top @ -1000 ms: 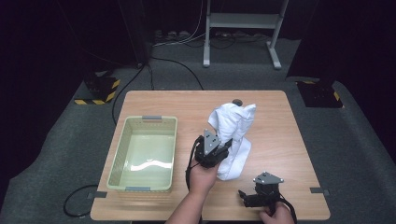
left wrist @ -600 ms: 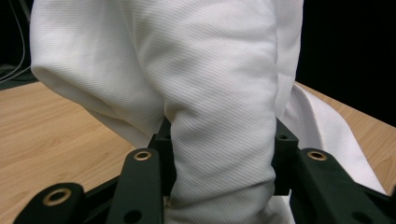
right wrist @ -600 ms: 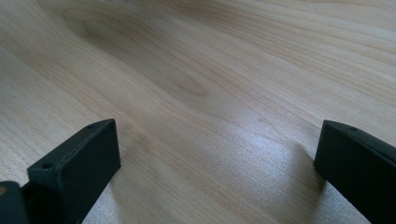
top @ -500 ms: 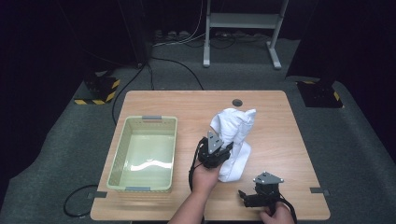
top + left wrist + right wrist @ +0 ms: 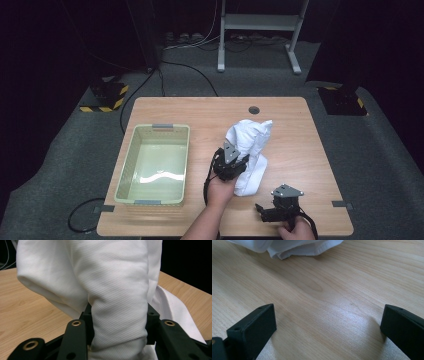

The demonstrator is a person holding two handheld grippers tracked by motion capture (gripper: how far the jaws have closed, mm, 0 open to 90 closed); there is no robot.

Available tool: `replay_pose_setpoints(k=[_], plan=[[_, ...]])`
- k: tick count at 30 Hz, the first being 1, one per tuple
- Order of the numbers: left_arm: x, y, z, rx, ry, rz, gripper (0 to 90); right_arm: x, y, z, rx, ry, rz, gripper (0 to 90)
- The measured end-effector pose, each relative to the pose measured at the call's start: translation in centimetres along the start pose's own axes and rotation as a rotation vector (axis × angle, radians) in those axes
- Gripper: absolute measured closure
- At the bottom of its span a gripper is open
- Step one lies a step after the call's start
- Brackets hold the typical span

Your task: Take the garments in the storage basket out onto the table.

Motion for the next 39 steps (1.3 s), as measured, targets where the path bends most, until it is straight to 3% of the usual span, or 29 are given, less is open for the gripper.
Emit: replay_pose_setpoints(k=[8, 9, 28, 39], plan=[[-1.1, -0.1, -0.8, 0.005, -0.042, 0.003, 59.2, 0.0, 0.0, 0.0, -0.001, 0.001, 0.001, 0.1], [-1.4, -0.1, -1.2, 0.002, -0.067, 0.01, 59.2, 0.0, 0.0, 0.0, -0.001, 0.0, 0.001, 0.1], [-3.4, -1.3, -3.9, 0.022, -0.247, 0.04, 56.1, 0.0, 0.0, 0.0, -0.001, 0.0, 0.001, 0.1], [-4.2, -1.8, -4.8, 0.048, -0.304, 0.039, 51.2, 0.0, 0.0, 0.0, -0.001, 0.0, 0.001, 0.1]])
Point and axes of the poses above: each handheld gripper's, and its own axes: x roughly backward along the jaws, z roughly out of its top, y roughly to its right, the point moved 9 cm from there along -x, roughly forward along the jaws, and after that the axes turned 6 degrees about x, right-handed, at the moved point
